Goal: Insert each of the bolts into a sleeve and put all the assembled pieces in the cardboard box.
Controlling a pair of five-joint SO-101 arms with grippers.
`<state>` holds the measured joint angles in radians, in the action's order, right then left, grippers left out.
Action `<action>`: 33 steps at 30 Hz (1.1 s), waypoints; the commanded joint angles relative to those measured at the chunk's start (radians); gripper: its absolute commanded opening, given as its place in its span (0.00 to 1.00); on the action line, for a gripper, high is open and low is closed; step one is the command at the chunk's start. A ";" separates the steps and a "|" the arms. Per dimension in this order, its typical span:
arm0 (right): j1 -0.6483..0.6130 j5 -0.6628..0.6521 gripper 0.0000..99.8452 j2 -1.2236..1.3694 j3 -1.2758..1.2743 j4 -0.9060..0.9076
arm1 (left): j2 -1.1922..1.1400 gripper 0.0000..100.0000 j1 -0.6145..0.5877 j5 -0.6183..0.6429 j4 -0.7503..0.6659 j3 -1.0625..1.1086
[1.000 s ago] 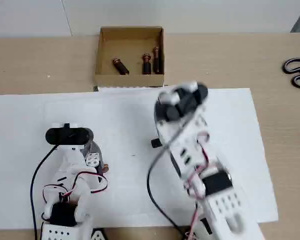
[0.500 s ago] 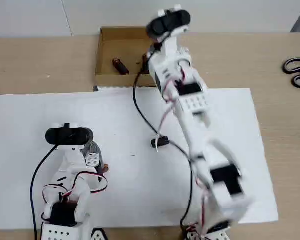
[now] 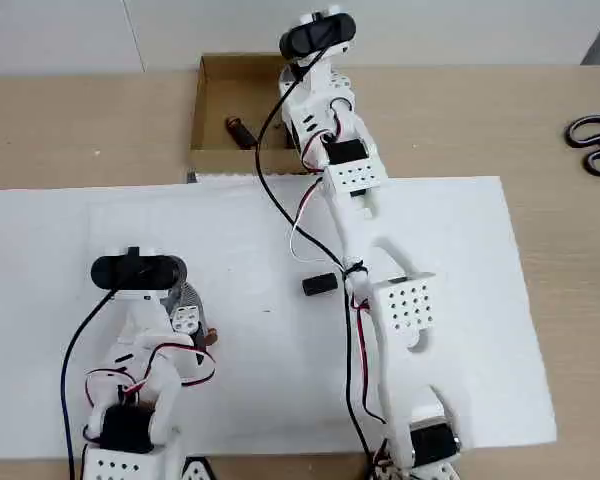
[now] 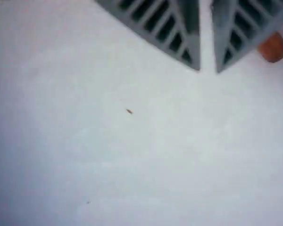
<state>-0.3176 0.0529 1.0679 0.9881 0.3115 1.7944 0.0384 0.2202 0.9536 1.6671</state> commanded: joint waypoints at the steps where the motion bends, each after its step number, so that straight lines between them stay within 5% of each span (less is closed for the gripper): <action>1: -0.012 0.012 0.01 0.019 0.195 0.084 | 0.006 0.01 -0.005 0.003 -0.021 -0.005; 10: -0.013 0.012 0.40 0.058 0.381 0.397 | 0.006 0.01 0.000 0.005 -0.021 -0.005; 21: -0.016 0.017 0.24 0.059 0.687 0.748 | 0.006 0.01 -0.005 0.018 -0.021 -0.005; 30: -0.059 0.020 0.00 -0.065 0.692 1.049 | 0.006 0.01 -0.005 0.034 -0.018 -0.005; 33: -0.077 0.020 0.01 -0.087 0.692 1.147 | 0.006 0.01 -0.005 0.034 -0.018 -0.005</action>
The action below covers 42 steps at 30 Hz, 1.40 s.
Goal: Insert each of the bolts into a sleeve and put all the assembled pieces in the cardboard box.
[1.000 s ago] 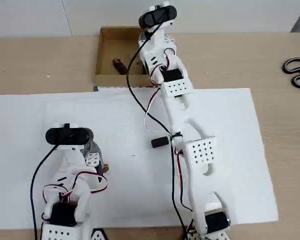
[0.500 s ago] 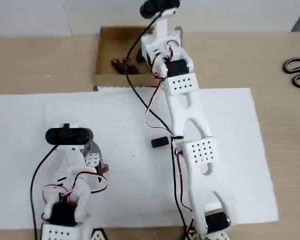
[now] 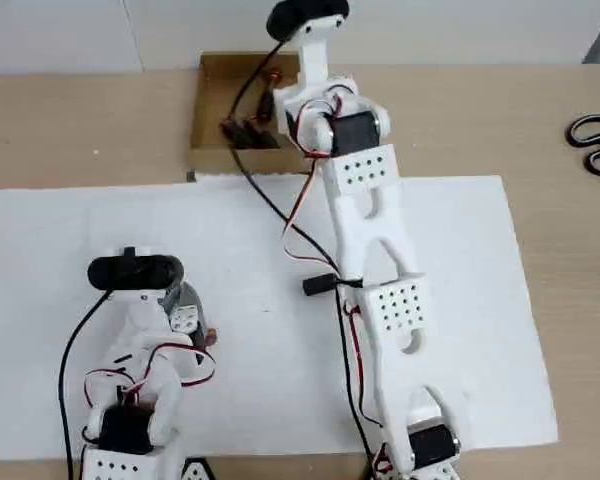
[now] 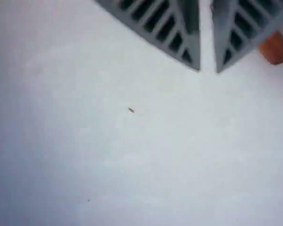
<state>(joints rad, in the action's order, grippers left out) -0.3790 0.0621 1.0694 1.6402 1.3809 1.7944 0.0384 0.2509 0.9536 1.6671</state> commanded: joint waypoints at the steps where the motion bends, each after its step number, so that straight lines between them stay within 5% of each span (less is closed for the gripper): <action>1: -0.022 0.011 0.00 -0.094 0.040 0.111 | 0.006 0.01 -0.005 0.003 -0.018 -0.005; 6: -0.059 0.009 0.00 -0.154 0.040 0.297 | 0.006 0.01 -0.005 0.003 -0.018 -0.005; 14: -0.099 0.009 0.00 -0.248 0.006 0.331 | 0.006 0.01 -0.005 0.002 -0.018 -0.008; 27: -0.125 -0.002 0.00 -0.906 -0.976 0.314 | 0.006 0.01 -0.005 0.002 -0.018 -0.008; 42: -0.110 -0.902 0.01 -1.098 -1.553 0.303 | 0.006 0.01 -0.005 0.002 -0.018 -0.008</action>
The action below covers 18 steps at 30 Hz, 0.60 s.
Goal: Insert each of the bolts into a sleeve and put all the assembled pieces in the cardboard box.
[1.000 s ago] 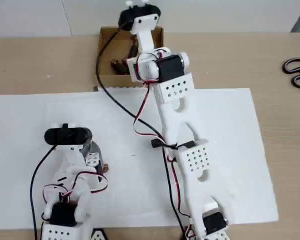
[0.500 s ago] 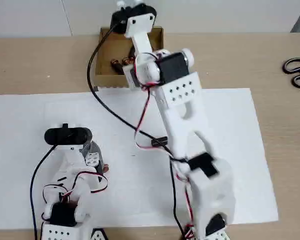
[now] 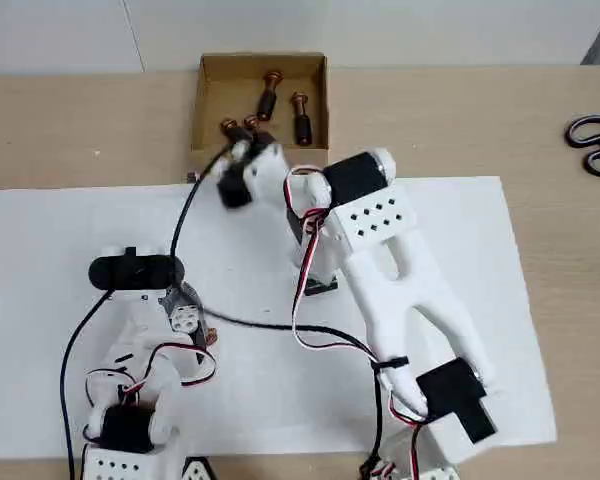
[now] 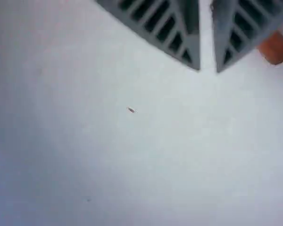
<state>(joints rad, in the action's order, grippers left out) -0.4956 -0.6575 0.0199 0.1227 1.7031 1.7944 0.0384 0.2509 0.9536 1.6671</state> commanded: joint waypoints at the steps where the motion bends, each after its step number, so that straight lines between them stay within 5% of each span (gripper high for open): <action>1: 0.008 -0.226 0.01 -0.048 -0.054 -0.030 | 0.006 0.01 -0.005 0.002 -0.018 -0.008; 11: 0.021 -0.479 0.01 -0.042 -0.077 -0.068 | 0.006 0.01 -0.014 0.002 0.025 -0.010; 18: 0.025 -0.549 0.06 -0.041 -0.167 -0.136 | 0.008 0.01 -0.219 -0.034 -0.015 -0.007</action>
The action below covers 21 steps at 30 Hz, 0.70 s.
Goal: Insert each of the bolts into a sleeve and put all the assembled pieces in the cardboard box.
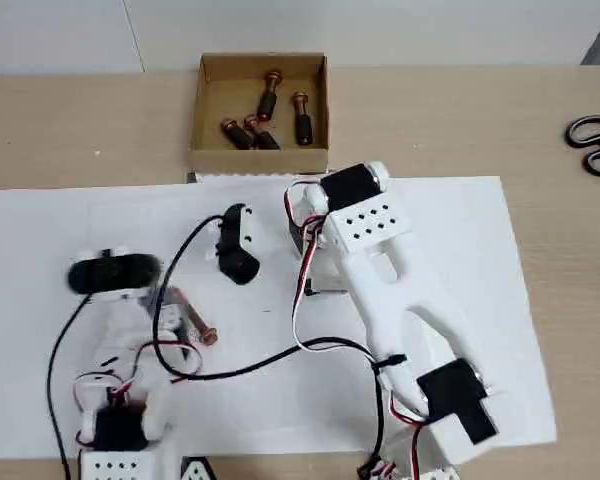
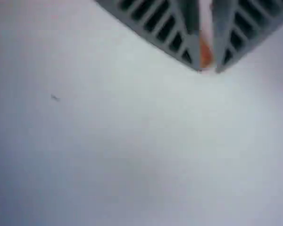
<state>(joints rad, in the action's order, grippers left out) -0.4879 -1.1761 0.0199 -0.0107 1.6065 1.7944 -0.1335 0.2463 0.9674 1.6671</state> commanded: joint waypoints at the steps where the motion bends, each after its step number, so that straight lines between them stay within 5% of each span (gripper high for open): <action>1: 0.027 -0.038 0.08 -0.041 -0.061 -0.058 | 0.008 0.01 -0.054 -0.054 -0.031 -0.005; 21: 0.035 -0.109 0.16 -0.013 -0.227 -0.314 | 0.008 0.01 -0.057 -0.084 -0.031 -0.005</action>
<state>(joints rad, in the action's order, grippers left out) -0.4557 -1.2743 0.0199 -0.2440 1.3042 1.7944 -0.1857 0.1649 0.9613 1.6671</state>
